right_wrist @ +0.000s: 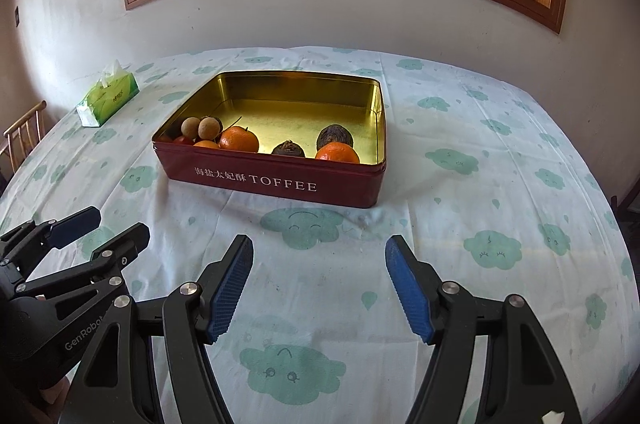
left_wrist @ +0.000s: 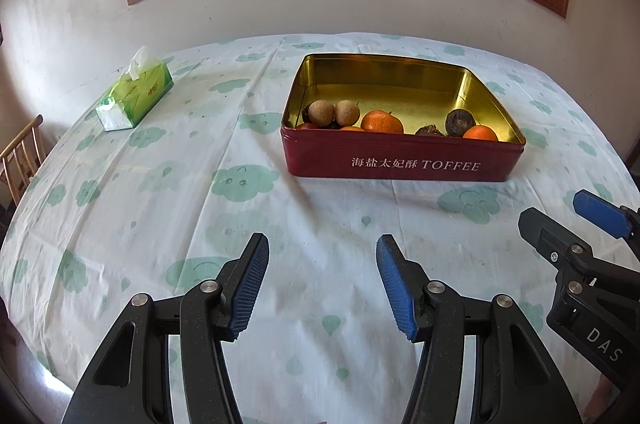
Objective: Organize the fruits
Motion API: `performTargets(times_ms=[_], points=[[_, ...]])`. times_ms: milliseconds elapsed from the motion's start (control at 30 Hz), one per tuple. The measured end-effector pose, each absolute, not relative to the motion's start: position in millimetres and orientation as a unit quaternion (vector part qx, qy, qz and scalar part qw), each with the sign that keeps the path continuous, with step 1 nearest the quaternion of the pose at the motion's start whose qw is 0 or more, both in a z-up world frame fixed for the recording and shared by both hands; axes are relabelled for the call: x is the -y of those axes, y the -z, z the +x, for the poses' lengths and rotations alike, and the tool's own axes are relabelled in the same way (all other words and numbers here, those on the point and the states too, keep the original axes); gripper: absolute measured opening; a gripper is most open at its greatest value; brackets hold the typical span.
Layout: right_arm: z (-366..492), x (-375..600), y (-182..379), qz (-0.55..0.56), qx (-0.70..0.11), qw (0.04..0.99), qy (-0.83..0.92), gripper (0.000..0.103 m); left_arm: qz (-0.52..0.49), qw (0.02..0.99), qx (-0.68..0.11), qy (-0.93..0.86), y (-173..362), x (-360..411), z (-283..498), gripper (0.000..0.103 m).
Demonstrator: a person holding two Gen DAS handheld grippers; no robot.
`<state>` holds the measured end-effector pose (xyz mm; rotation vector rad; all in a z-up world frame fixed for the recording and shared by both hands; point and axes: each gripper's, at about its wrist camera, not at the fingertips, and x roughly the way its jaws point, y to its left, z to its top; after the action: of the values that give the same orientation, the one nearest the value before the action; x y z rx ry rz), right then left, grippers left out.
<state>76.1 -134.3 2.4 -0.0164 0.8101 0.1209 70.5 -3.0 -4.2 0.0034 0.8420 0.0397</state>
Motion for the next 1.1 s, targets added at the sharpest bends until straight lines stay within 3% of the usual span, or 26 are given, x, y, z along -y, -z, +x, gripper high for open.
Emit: performTargets(times_ms=[1100], points=[[71.1,131.7,5.6,-0.016,-0.401,0.914,-0.057,0.067,-0.001,0.909,-0.417,-0.009,8.5,9.1,64.3,0.057]])
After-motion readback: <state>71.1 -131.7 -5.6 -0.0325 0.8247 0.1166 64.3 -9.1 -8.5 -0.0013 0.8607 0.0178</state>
